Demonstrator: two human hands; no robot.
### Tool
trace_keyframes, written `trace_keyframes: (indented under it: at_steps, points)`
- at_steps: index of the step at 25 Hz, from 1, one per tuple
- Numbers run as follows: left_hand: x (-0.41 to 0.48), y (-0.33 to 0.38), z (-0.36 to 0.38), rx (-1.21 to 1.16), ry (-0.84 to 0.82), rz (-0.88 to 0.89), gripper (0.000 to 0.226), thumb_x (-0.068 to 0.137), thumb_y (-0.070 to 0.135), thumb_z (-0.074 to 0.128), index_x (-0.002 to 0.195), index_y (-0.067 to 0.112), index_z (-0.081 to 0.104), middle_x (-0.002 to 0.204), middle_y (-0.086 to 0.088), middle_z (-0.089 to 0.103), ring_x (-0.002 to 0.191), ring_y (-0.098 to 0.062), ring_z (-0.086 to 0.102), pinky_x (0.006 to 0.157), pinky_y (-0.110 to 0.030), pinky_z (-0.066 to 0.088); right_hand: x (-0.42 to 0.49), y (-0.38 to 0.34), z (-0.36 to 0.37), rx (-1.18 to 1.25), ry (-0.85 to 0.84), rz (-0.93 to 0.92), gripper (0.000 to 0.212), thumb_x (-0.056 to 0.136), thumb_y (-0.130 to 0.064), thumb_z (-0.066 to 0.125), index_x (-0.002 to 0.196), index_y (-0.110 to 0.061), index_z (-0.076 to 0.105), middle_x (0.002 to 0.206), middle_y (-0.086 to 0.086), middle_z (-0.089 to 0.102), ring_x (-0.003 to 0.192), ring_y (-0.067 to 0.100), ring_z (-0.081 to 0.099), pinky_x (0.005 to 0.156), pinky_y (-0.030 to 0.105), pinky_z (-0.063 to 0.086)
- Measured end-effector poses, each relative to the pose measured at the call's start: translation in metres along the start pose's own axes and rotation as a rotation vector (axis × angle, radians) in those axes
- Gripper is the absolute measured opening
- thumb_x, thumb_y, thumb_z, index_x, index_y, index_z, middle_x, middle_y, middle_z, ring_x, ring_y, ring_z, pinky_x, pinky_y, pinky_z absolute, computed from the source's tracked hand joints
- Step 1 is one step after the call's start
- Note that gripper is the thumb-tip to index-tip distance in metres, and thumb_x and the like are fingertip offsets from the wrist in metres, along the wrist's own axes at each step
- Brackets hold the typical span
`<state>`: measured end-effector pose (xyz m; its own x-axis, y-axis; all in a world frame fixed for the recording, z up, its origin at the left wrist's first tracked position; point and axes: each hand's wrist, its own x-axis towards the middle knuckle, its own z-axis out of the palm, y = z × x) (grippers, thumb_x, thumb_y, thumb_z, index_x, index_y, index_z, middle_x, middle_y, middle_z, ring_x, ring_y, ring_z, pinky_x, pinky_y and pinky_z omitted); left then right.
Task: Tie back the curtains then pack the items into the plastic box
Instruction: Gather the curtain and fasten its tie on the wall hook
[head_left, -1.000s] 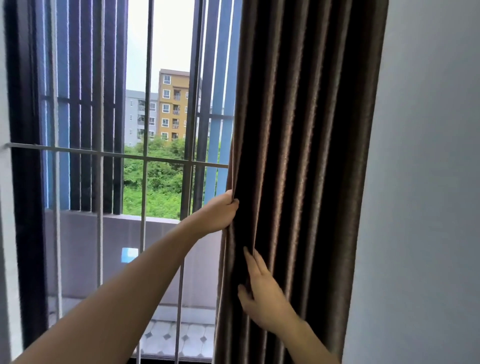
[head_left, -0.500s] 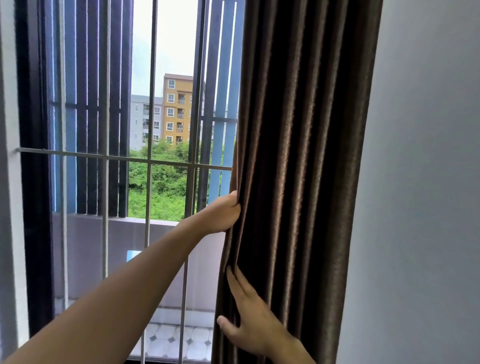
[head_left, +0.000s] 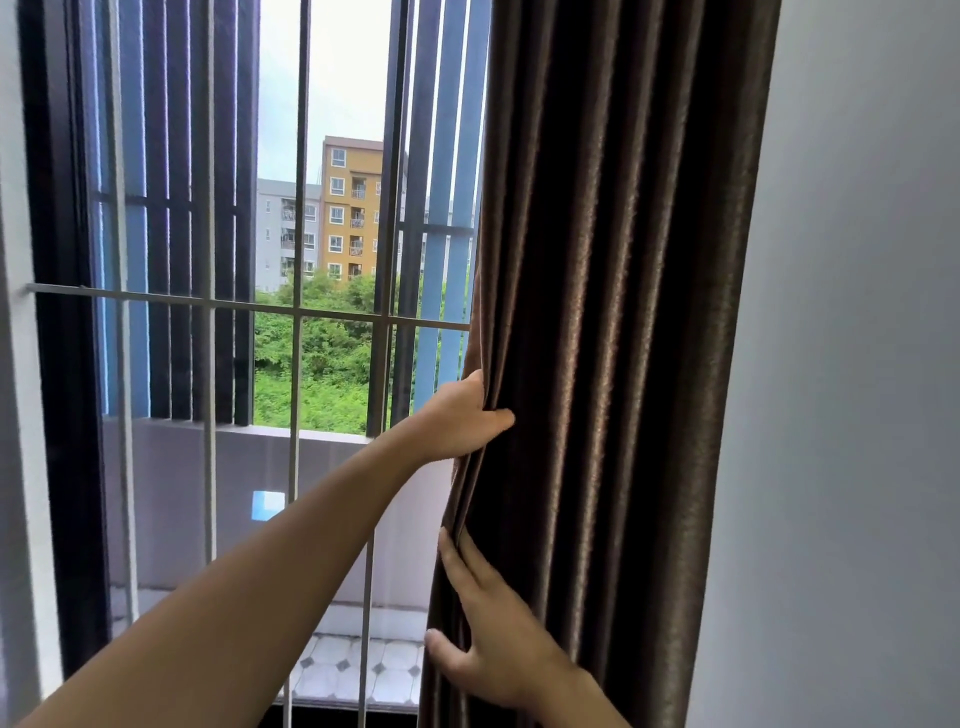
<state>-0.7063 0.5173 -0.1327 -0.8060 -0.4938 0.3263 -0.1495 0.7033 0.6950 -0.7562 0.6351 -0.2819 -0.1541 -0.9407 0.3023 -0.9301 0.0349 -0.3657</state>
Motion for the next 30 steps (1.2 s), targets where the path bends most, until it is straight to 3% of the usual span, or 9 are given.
trace_keyframes:
  at_steps: [4, 6, 9, 12, 14, 19, 26, 28, 30]
  points:
    - [0.002, -0.005, -0.004, 0.060, 0.010, -0.003, 0.039, 0.093, 0.013, 0.036, 0.132, 0.009, 0.036, 0.076, -0.003, 0.051, 0.057, -0.012, 0.044, 0.051, -0.024, 0.037, -0.002, 0.014, -0.005, -0.096, 0.593, -0.061, 0.041, 0.084, -0.033, 0.055, 0.125, -0.032, 0.053, 0.155, -0.011, 0.007, 0.143, 0.006, 0.007, 0.116, 0.031, 0.016]
    - [0.001, -0.008, -0.005, 0.043, -0.005, 0.001, 0.037, 0.093, 0.012, 0.035, 0.130, 0.012, 0.037, 0.080, -0.008, 0.051, 0.060, -0.017, 0.045, 0.053, -0.027, 0.039, 0.006, 0.012, -0.021, 0.017, 0.785, 0.021, 0.038, 0.084, -0.025, 0.060, 0.121, -0.030, 0.054, 0.156, -0.005, 0.000, 0.142, 0.004, 0.001, 0.112, 0.025, 0.018]
    - [0.001, -0.009, -0.005, -0.012, -0.037, 0.005, 0.033, 0.092, 0.010, 0.035, 0.125, 0.014, 0.038, 0.079, -0.008, 0.049, 0.065, -0.020, 0.046, 0.055, -0.031, 0.041, 0.026, 0.009, -0.049, 0.085, 0.613, 0.206, 0.050, 0.086, -0.024, 0.061, 0.134, -0.023, 0.044, 0.157, 0.003, -0.014, 0.146, 0.019, 0.003, 0.112, 0.023, 0.019]
    - [0.005, -0.014, -0.005, -0.060, -0.112, -0.027, 0.046, 0.088, 0.011, 0.039, 0.133, 0.015, 0.031, 0.075, -0.003, 0.047, 0.056, -0.013, 0.044, 0.047, -0.025, 0.040, 0.039, 0.010, -0.063, 0.094, 0.523, 0.256, 0.057, 0.087, -0.025, 0.058, 0.140, -0.018, 0.039, 0.157, 0.005, 0.007, 0.140, 0.027, 0.024, 0.113, 0.033, 0.031]
    - [0.006, -0.016, -0.005, -0.105, -0.152, -0.035, 0.043, 0.087, 0.010, 0.039, 0.129, 0.012, 0.033, 0.073, -0.002, 0.046, 0.051, -0.009, 0.043, 0.045, -0.022, 0.039, 0.036, 0.011, -0.059, 0.090, 0.482, 0.207, 0.060, 0.088, -0.023, 0.056, 0.143, -0.016, 0.034, 0.153, 0.000, 0.023, 0.137, 0.020, 0.029, 0.112, 0.025, 0.028]
    - [0.011, -0.014, 0.003, -0.077, -0.100, 0.010, 0.015, 0.090, 0.008, 0.033, 0.086, 0.017, 0.043, 0.071, -0.005, 0.044, 0.058, -0.018, 0.041, 0.047, -0.028, 0.034, 0.009, 0.013, -0.036, 0.220, 0.409, 0.094, 0.060, 0.091, -0.018, 0.054, 0.145, -0.024, 0.030, 0.146, -0.020, 0.023, 0.129, -0.011, 0.019, 0.093, -0.009, 0.014]
    - [0.015, -0.007, 0.009, -0.067, -0.089, 0.011, 0.023, 0.090, 0.006, 0.030, 0.076, 0.023, 0.038, 0.067, -0.003, 0.037, 0.052, -0.013, 0.034, 0.047, -0.028, 0.030, -0.003, 0.019, -0.019, 0.207, 0.346, 0.061, 0.065, 0.087, -0.023, 0.055, 0.145, -0.030, 0.028, 0.145, -0.027, 0.018, 0.138, -0.005, 0.020, 0.101, -0.002, 0.011]
    - [0.016, -0.006, 0.011, -0.090, -0.099, -0.016, 0.017, 0.089, 0.007, 0.030, 0.091, 0.015, 0.044, 0.068, -0.001, 0.039, 0.052, -0.011, 0.034, 0.047, -0.027, 0.029, -0.003, 0.017, -0.018, 0.205, 0.338, 0.057, 0.067, 0.086, -0.025, 0.055, 0.147, -0.030, 0.026, 0.146, -0.028, 0.016, 0.139, -0.007, 0.016, 0.106, 0.004, 0.011]
    - [0.015, -0.004, 0.012, -0.117, -0.110, -0.055, 0.038, 0.086, 0.010, 0.032, 0.123, 0.005, 0.038, 0.069, 0.001, 0.043, 0.053, -0.010, 0.038, 0.047, -0.026, 0.033, -0.004, 0.015, -0.017, 0.201, 0.332, 0.059, 0.069, 0.086, -0.025, 0.055, 0.147, -0.029, 0.023, 0.146, -0.028, 0.014, 0.138, -0.009, 0.013, 0.108, 0.007, 0.009]
